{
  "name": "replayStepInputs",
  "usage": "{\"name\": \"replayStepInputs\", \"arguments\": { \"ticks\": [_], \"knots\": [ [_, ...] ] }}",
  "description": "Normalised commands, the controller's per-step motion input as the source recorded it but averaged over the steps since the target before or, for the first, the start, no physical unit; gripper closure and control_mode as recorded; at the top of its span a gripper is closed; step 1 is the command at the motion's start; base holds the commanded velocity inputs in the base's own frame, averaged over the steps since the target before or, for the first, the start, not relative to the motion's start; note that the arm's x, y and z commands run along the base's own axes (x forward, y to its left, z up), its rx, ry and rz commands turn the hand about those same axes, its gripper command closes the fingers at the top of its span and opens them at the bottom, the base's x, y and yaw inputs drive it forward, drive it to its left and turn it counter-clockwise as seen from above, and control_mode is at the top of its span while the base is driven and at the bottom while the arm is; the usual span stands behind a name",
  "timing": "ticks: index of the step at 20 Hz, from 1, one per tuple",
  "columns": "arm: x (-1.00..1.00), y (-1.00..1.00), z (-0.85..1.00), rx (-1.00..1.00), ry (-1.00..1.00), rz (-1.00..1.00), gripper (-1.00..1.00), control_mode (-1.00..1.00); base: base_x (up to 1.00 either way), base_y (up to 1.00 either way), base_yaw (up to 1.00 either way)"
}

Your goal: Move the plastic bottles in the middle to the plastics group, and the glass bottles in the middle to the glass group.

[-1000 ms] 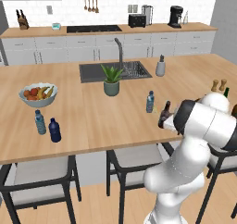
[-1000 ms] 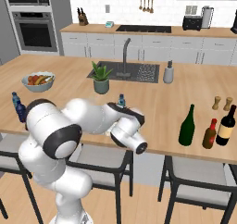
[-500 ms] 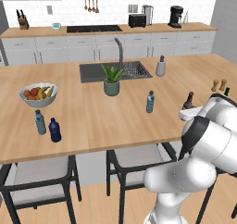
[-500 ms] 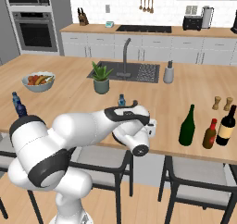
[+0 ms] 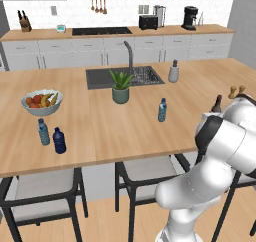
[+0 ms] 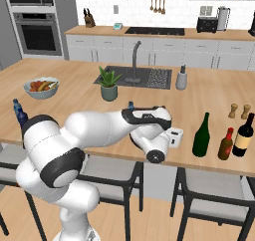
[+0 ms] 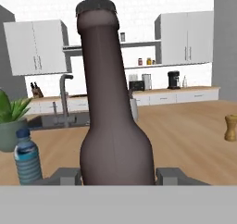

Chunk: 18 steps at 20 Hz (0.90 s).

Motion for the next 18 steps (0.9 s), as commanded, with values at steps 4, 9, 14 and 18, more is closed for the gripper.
{"name": "replayStepInputs", "arguments": {
  "ticks": [4, 9, 14, 18],
  "knots": [
    [0.0, -0.29, -0.24, 0.0, 0.0, -0.02, 1.0, -1.0, 0.0, 0.0, 0.0],
    [0.0, -0.2, -0.5, -0.01, 0.0, -0.05, 1.0, -1.0, 0.0, 0.0, 0.0],
    [0.0, -0.21, -0.45, 0.0, 0.0, -0.05, 1.0, -1.0, 0.0, 0.0, 0.0],
    [0.09, -0.19, -0.13, 0.0, 0.0, -0.05, 1.0, -1.0, 0.0, 0.0, 0.0]
  ]
}}
